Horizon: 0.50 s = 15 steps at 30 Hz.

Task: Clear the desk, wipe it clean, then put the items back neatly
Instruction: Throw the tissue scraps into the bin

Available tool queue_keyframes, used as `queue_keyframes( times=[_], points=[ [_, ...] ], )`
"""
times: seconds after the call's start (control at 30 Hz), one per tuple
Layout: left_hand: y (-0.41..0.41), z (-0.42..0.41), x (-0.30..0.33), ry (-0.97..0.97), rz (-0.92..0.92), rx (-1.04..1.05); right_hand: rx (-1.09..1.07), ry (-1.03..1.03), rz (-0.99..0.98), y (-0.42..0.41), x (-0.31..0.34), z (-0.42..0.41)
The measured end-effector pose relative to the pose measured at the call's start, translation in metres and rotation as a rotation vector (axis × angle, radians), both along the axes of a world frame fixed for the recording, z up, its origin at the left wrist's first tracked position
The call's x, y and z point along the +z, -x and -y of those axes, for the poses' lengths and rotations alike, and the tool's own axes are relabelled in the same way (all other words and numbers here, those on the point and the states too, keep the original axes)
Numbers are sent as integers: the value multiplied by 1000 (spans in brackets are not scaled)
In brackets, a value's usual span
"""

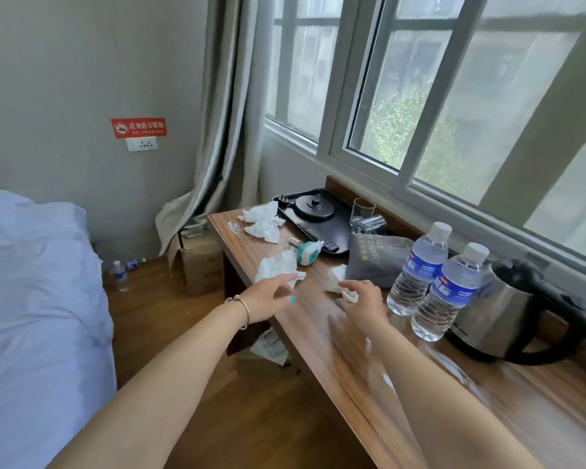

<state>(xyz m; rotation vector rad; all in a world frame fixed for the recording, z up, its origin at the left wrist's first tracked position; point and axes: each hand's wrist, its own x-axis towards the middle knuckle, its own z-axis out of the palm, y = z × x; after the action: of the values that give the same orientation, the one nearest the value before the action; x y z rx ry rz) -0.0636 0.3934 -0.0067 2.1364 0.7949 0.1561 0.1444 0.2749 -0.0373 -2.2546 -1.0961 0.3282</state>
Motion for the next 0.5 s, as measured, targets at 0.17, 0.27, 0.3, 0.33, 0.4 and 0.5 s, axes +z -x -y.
queue_keyframes(
  times=[0.17, 0.27, 0.3, 0.33, 0.4, 0.5],
  points=[
    [-12, -57, -1, -99, -81, -192, -98, 65, 91, -14, -9, -22],
    [-15, -77, -9, -133, -86, -191, -113, 134, 115, -15, -15, -30],
    [-16, -80, -11, -135, -85, -193, -124, 143, 114, -15, -18, -31],
    [-17, -84, -14, -135, -82, -196, -138, 134, 115, -16, -21, -33],
    [-19, -87, -17, -126, -81, -200, -171, 89, 115, -16, -26, -36],
    [-21, -91, -23, -120, -71, -197, -192, 28, 73, -18, -31, -41]
  ],
)
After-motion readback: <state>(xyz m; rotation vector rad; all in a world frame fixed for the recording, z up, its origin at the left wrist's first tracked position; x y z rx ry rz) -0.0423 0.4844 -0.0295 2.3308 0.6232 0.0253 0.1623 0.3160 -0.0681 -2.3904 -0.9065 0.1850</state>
